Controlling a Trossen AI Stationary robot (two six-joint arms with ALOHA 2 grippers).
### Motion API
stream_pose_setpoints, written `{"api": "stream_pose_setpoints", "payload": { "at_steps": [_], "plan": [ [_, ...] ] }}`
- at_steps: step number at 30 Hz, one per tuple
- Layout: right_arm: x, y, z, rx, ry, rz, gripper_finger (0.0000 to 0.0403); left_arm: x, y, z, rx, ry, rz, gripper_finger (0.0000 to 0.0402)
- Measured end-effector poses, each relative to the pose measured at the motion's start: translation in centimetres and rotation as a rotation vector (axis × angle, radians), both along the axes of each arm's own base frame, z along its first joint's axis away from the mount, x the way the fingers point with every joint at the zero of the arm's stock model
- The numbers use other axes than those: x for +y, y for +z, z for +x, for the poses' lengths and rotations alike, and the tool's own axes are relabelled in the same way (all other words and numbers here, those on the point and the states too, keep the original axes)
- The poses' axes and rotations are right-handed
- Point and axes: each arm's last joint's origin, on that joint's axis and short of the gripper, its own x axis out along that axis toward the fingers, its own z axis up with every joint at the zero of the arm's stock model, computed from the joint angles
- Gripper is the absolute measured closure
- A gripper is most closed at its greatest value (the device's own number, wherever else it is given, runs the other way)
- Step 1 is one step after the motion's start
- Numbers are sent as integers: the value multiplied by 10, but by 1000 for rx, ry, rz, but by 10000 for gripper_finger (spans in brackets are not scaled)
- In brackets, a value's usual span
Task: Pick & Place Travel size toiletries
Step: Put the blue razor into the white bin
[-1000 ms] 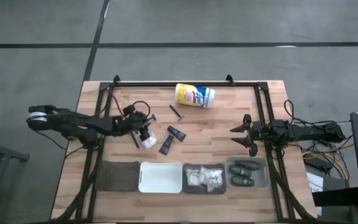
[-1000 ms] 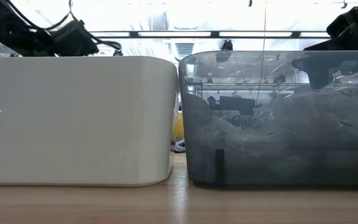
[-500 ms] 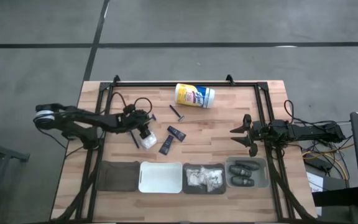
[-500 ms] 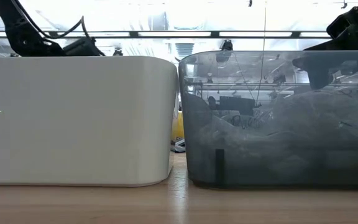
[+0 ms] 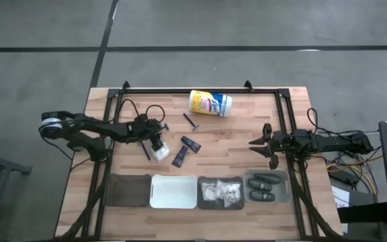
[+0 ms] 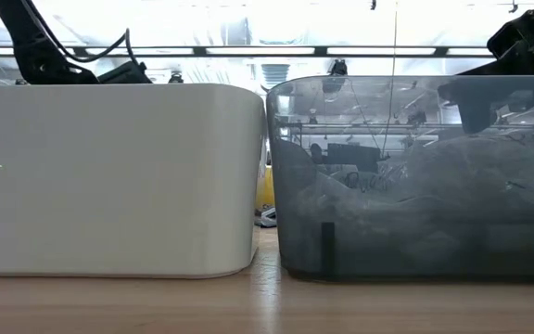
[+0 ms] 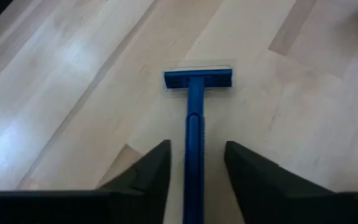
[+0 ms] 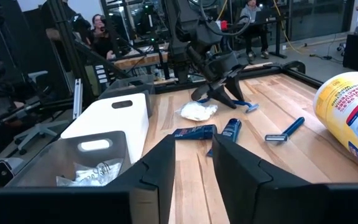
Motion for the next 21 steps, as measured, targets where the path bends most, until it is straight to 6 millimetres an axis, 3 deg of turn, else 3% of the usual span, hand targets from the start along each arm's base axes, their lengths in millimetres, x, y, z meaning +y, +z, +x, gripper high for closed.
{"api": "stream_pose_setpoints", "payload": {
  "at_steps": [9, 21],
  "plan": [
    [0, 0, 0, 0, 0, 0, 334, 0, 0, -1, 4, -7, 1, 370],
    [0, 0, 0, 1, 0, 0, 364, 0, 3, 0, -44, 35, -3, 364]
  ]
}}
